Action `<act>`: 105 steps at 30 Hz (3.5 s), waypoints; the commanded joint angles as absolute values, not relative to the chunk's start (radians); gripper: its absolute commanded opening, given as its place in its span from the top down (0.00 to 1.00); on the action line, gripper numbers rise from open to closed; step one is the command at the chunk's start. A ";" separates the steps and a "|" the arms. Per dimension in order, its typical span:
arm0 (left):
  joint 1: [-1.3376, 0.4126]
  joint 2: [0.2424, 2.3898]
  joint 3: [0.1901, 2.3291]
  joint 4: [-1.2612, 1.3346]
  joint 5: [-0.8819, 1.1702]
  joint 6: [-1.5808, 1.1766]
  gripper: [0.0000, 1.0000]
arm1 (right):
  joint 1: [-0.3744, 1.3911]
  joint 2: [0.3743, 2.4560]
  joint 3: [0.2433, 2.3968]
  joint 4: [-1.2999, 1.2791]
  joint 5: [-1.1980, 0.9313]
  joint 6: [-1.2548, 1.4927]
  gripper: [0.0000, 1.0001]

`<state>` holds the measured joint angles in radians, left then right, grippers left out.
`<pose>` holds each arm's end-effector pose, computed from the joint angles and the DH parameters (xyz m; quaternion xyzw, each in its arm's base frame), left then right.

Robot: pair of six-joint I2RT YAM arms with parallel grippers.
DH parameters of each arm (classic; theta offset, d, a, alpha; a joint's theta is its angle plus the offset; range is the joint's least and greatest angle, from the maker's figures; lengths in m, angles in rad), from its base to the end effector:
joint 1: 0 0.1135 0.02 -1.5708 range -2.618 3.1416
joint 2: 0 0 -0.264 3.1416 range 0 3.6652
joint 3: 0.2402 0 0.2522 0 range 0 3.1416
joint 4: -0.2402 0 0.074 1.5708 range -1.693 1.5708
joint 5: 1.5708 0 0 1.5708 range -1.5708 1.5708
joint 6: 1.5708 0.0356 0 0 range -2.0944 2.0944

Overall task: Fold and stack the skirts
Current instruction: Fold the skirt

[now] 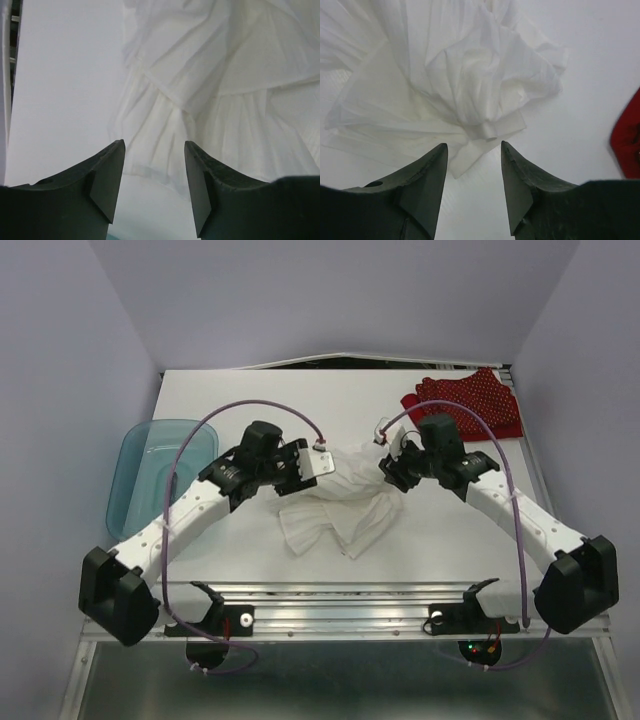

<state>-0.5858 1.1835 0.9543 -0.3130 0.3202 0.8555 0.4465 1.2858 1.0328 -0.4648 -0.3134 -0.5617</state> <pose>0.2145 -0.1557 0.3051 0.6261 0.5941 -0.0722 0.4999 0.2471 0.1305 0.2927 -0.4909 0.7562 0.1183 0.4161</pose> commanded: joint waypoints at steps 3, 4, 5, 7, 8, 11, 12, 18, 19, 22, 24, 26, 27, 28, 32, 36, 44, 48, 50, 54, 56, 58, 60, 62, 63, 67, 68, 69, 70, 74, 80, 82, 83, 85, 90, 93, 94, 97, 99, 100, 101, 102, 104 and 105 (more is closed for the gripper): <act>-0.584 1.498 1.332 -0.412 0.427 0.759 0.37 | 0.231 1.361 1.026 -0.485 -0.415 -0.212 0.48; -0.584 1.538 1.379 -0.425 0.451 0.741 0.37 | 0.188 1.394 1.032 -0.497 -0.486 -0.187 0.48; -0.584 1.572 1.419 -0.429 0.472 0.726 0.36 | 0.151 1.414 1.043 -0.512 -0.486 -0.167 0.48; -0.586 1.673 1.527 -0.448 0.529 0.706 0.37 | 0.070 1.451 1.065 -0.564 -0.575 -0.127 0.47; -0.591 1.731 1.589 -0.463 0.566 0.703 0.36 | 0.052 1.477 1.062 -0.584 -0.616 -0.111 0.41; -0.606 1.814 1.652 -0.479 0.600 0.704 0.35 | 0.043 1.512 1.040 -0.598 -0.685 -0.098 0.36; -0.618 1.828 1.684 -0.482 0.606 0.716 0.34 | 0.043 1.519 1.020 -0.597 -0.707 -0.086 0.32; -0.690 1.897 1.764 -0.514 0.627 0.798 0.31 | 0.043 1.607 0.962 -0.556 -0.808 -0.039 0.34; -0.705 1.904 1.769 -0.523 0.618 0.833 0.31 | 0.043 1.612 0.951 -0.542 -0.811 -0.026 0.34; -0.744 1.916 1.753 -0.519 0.559 0.870 0.31 | 0.043 1.641 0.917 -0.474 -0.810 0.032 0.34; -0.768 1.924 1.749 -0.496 0.534 0.885 0.31 | 0.043 1.661 0.911 -0.445 -0.798 0.047 0.36; -0.790 1.943 1.770 -0.512 0.526 0.908 0.31 | 0.043 1.686 0.905 -0.419 -0.796 0.066 0.37; -0.798 1.950 1.776 -0.521 0.519 0.920 0.31 | 0.043 1.693 0.902 -0.411 -0.801 0.074 0.37; -0.807 1.954 1.778 -0.520 0.508 0.929 0.30 | 0.043 1.701 0.899 -0.402 -0.802 0.081 0.38; -0.853 1.967 1.761 -0.489 0.450 0.971 0.30 | 0.043 1.732 0.885 -0.379 -0.808 0.087 0.42; -0.874 2.014 1.770 -0.453 0.375 0.982 0.30 | 0.043 1.733 0.864 -0.354 -0.821 0.098 0.46; -0.874 2.106 1.793 -0.495 0.273 1.049 0.33 | 0.043 1.730 0.838 -0.316 -0.833 0.110 0.53; -0.874 2.126 1.798 -0.521 0.267 1.054 0.44 | 0.043 1.726 0.822 -0.308 -0.842 0.110 0.63; -0.874 2.125 1.804 -0.535 0.273 1.046 0.60 | 0.043 1.720 0.818 -0.304 -0.844 0.110 0.74; -0.870 2.105 1.832 -0.516 0.279 0.953 1.00 | 0.043 1.715 0.808 -0.293 -0.856 0.126 0.96; -0.864 2.092 1.844 -0.471 0.267 0.898 1.00 | 0.043 1.715 0.804 -0.282 -0.862 0.135 0.99; -0.856 2.092 1.879 -0.442 0.233 0.804 1.00 | 0.043 1.710 0.801 -0.276 -0.870 0.144 0.99; -0.851 2.095 1.919 -0.414 0.195 0.744 1.00 | 0.043 1.706 0.798 -0.268 -0.873 0.153 0.99; -0.850 2.095 1.934 -0.382 0.166 0.669 1.00 | 0.043 1.704 0.796 -0.267 -0.877 0.158 0.99; -0.850 2.094 1.940 -0.365 0.125 0.643 1.00 | 0.043 1.706 0.798 -0.267 -0.882 0.163 0.99; -0.851 2.100 1.960 -0.333 0.052 0.525 1.00 | 0.043 1.704 0.799 -0.264 -0.884 0.170 0.99; -0.856 2.100 1.956 -0.334 0.040 0.506 1.00 | 0.043 1.704 0.799 -0.262 -0.884 0.175 0.99; -0.868 2.097 1.936 -0.336 0.037 0.488 1.00 | 0.043 1.704 0.799 -0.261 -0.885 0.178 0.99; -0.879 2.092 1.915 -0.337 0.040 0.486 1.00 | 0.043 1.704 0.801 -0.261 -0.888 0.181 0.99; -0.936 2.080 1.807 -0.341 0.066 0.451 1.00 | 0.043 1.710 0.807 -0.259 -0.897 0.195 0.99; -0.957 2.111 1.741 -0.376 0.147 0.301 1.00 | 0.043 1.712 0.810 -0.261 -0.902 0.206 0.99; -0.957 2.108 1.729 -0.382 0.172 0.261 1.00 | 0.043 1.715 0.811 -0.261 -0.896 0.207 0.99; -0.957 2.105 1.726 -0.382 0.175 0.253 1.00 | 0.043 1.715 0.811 -0.259 -0.894 0.209 0.99; -0.957 2.089 1.718 -0.383 0.204 0.244 1.00 | 0.043 1.717 0.815 -0.261 -0.888 0.209 0.99; -0.954 2.034 1.714 -0.408 0.320 0.226 0.69 | 0.043 1.717 0.821 -0.261 -0.882 0.207 0.99; -0.940 1.981 1.689 -0.431 0.424 0.238 0.55 | 0.043 1.710 0.821 -0.262 -0.879 0.203 0.99; -0.936 1.965 1.683 -0.439 0.446 0.244 0.54 | 0.043 1.707 0.819 -0.261 -0.879 0.199 0.99; -0.890 1.905 1.663 -0.474 0.552 0.276 0.53 | 0.043 1.698 0.819 -0.261 -0.871 0.195 0.99; -0.845 1.861 1.655 -0.474 0.603 0.272 0.53 | 0.043 1.694 0.818 -0.267 -0.871 0.189 0.99; -0.794 1.849 1.657 -0.476 0.613 0.265 0.53 | 0.043 1.690 0.819 -0.270 -0.871 0.186 0.99; -0.767 1.841 1.657 -0.472 0.618 0.259 0.53 | 0.043 1.687 0.819 -0.273 -0.871 0.181 0.97; -0.747 1.833 1.657 -0.469 0.601 0.262 0.54 | 0.043 1.686 0.824 -0.285 -0.876 0.176 0.90; -0.717 1.839 1.674 -0.488 0.568 0.282 0.58 | 0.043 1.684 0.833 -0.308 -0.890 0.155 0.86; -0.715 1.847 1.677 -0.489 0.534 0.311 0.61 | 0.043 1.684 0.842 -0.339 -0.896 0.146 0.82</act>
